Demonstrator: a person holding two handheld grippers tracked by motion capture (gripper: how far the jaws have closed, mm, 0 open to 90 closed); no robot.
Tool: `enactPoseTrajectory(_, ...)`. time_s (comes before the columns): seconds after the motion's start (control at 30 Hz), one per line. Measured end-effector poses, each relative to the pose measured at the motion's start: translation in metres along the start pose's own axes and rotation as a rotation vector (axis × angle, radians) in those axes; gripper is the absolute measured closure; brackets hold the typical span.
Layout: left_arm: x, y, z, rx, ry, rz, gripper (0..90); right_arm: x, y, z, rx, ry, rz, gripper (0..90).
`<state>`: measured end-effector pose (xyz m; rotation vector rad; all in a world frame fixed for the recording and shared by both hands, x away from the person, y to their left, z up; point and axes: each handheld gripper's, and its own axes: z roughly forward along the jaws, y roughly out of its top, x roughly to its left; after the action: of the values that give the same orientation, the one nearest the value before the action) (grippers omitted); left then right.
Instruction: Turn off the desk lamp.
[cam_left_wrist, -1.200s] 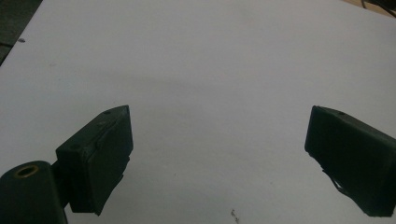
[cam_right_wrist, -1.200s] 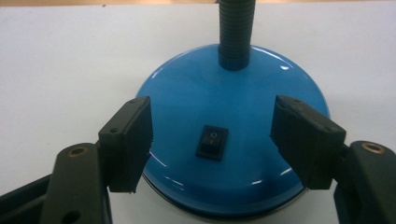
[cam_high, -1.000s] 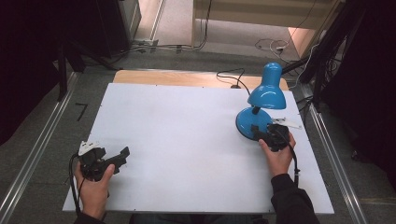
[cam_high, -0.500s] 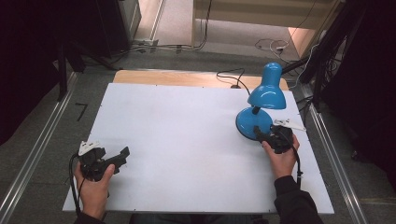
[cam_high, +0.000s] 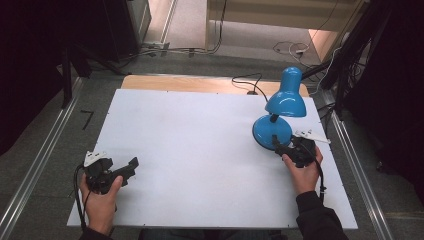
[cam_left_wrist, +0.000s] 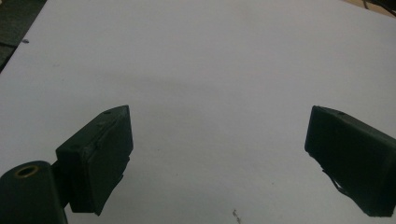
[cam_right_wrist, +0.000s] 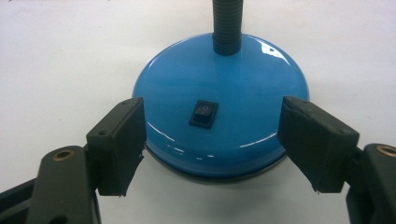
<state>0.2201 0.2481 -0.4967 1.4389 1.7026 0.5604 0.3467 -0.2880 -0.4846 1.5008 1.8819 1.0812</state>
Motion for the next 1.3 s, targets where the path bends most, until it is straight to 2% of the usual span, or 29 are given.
enactPoseTrajectory(0.43,-0.001,0.0,0.0,0.001,0.0,0.002,8.4,-0.002,-0.009,-0.007,-0.004,0.012,0.006,22.1)
enactPoseTrajectory(0.67,0.0,0.0,0.0,0.0,-0.001,0.002,8.4,-0.005,-0.015,-0.01,0.003,-0.002,-0.013,21.2)
enactPoseTrajectory(1.07,0.0,0.0,0.0,0.001,-0.002,0.0,8.4,-0.012,-0.021,-0.025,0.009,0.002,-0.005,20.6)
enactPoseTrajectory(1.3,0.0,0.0,0.0,0.002,-0.003,0.0,8.4,-0.021,-0.028,-0.037,0.02,-0.008,0.001,20.6)
